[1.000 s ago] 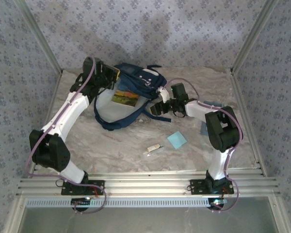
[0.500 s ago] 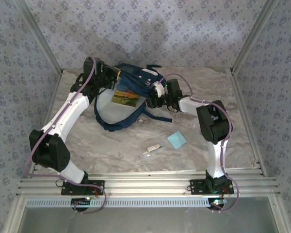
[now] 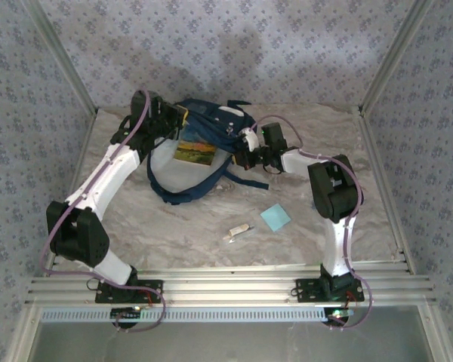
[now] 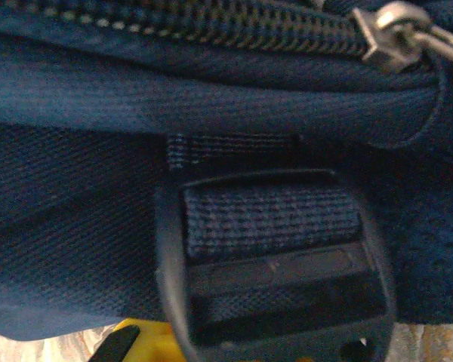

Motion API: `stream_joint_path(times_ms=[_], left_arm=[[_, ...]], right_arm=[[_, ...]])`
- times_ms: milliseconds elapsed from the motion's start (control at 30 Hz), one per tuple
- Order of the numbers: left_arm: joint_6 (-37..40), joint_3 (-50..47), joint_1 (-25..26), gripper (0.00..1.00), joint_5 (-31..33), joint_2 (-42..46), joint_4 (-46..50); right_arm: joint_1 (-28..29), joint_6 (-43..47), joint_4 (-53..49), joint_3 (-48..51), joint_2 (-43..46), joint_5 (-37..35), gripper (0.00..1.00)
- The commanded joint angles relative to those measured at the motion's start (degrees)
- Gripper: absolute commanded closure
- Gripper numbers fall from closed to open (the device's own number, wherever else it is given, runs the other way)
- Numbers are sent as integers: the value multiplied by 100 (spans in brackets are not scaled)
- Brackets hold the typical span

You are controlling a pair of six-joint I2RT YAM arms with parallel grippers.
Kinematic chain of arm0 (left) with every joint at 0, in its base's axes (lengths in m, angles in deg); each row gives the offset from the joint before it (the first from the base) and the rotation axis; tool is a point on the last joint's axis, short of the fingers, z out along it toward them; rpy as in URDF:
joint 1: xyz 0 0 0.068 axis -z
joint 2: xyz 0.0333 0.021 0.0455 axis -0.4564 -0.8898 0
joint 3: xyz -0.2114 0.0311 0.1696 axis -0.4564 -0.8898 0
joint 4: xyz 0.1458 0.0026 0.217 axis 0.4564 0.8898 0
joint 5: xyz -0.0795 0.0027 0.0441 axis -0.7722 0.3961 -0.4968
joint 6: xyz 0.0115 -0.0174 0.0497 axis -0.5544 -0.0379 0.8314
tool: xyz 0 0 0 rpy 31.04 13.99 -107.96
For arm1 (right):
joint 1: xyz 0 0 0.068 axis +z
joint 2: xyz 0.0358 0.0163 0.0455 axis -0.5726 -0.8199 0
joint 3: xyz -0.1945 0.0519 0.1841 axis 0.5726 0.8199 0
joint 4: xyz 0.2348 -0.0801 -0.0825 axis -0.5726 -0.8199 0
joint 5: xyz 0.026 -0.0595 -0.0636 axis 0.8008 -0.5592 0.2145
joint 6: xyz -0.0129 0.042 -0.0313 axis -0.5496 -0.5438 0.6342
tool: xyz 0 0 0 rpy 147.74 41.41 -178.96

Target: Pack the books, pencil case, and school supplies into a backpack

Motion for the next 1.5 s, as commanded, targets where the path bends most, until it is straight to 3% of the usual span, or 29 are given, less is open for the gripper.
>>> stream_joint_path(times_ms=[0,200,433,600,633,700,733,833,967,1100,1233,1300,1467], left_arm=[[-467,98,37,100,-60,58,-624],[-341,-207,110,100,6,137,-583],[-370,-1736,484,100,335,642,-526],[-100,-2387,534,97,186,892,-380],[150,-2364,529,84,182,981,-174],[720,-2088,528,37,334,1140,588],[1020,-1835,529,21,502,1205,1137],[1964,-1408,499,7,840,1367,2026],[2943,-1318,268,8,1212,1385,2526],[3336,-1150,2,11,929,1135,2966],[3253,-1146,68,17,402,961,2036],[3570,-532,244,22,334,464,2094],[4890,1270,751,29,420,-1160,3264]], right_arm=[[-31,-35,-523,51,280,345,100],[-46,-421,-967,6,439,594,100],[205,-1564,-698,227,530,1136,100],[442,-1516,-1033,180,557,1146,100],[437,-1408,-1224,165,569,1033,100],[397,-1260,-1528,151,636,1019,100],[396,-1208,-1618,185,699,1034,100],[522,-877,-2043,203,856,869,100],[584,-823,-2204,243,945,744,100],[506,-657,-2522,146,1002,484,100],[598,-291,-2842,82,1019,211,100],[594,-204,-3028,45,938,28,100],[506,-228,-3164,148,898,-431,100]])
